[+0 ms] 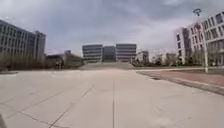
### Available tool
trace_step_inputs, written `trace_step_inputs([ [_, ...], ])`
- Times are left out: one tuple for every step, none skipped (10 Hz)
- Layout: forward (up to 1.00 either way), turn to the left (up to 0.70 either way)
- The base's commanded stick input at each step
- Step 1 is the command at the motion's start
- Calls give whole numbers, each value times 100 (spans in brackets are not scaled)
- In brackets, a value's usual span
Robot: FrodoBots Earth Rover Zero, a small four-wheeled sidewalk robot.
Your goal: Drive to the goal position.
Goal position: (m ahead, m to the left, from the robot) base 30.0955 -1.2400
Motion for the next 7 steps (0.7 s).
trace_step_inputs([
  [70,0],
  [70,0],
  [70,0],
  [70,0],
  [70,0],
  [70,0],
  [70,0],
])
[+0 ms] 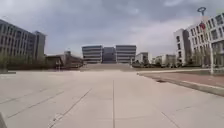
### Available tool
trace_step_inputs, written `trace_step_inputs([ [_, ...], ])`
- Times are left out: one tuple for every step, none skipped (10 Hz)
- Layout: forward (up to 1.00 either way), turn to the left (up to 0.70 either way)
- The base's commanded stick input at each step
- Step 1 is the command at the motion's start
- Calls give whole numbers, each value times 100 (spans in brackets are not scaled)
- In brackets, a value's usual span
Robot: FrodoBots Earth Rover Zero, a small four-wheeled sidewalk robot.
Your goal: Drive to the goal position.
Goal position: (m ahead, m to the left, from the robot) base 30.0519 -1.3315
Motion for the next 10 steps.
trace_step_inputs([
  [70,0],
  [70,0],
  [70,0],
  [70,0],
  [70,0],
  [70,0],
  [70,0],
  [70,0],
  [70,0],
  [70,0],
])
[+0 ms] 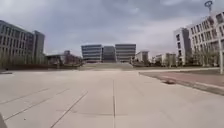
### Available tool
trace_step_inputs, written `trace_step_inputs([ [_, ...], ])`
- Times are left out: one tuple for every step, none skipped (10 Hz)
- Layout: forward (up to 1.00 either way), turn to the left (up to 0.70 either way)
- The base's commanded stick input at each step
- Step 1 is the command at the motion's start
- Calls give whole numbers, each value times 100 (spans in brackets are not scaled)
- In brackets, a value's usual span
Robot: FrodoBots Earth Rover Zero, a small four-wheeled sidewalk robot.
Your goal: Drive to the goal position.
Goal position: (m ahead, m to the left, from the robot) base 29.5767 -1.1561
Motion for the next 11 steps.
trace_step_inputs([
  [70,0],
  [70,0],
  [70,0],
  [70,0],
  [70,0],
  [70,0],
  [70,0],
  [70,0],
  [70,0],
  [70,0],
  [70,0],
])
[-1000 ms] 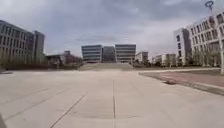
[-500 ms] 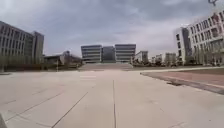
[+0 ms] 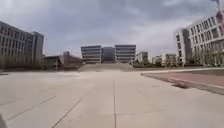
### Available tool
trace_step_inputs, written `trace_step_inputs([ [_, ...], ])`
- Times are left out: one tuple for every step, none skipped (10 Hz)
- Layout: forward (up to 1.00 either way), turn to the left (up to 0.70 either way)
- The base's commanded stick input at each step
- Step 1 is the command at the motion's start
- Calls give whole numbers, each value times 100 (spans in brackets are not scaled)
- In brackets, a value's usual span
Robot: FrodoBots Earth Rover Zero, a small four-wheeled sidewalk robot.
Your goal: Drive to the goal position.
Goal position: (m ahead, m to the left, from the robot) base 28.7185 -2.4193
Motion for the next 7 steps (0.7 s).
trace_step_inputs([
  [70,0],
  [70,0],
  [70,0],
  [70,0],
  [70,0],
  [70,0],
  [70,0],
])
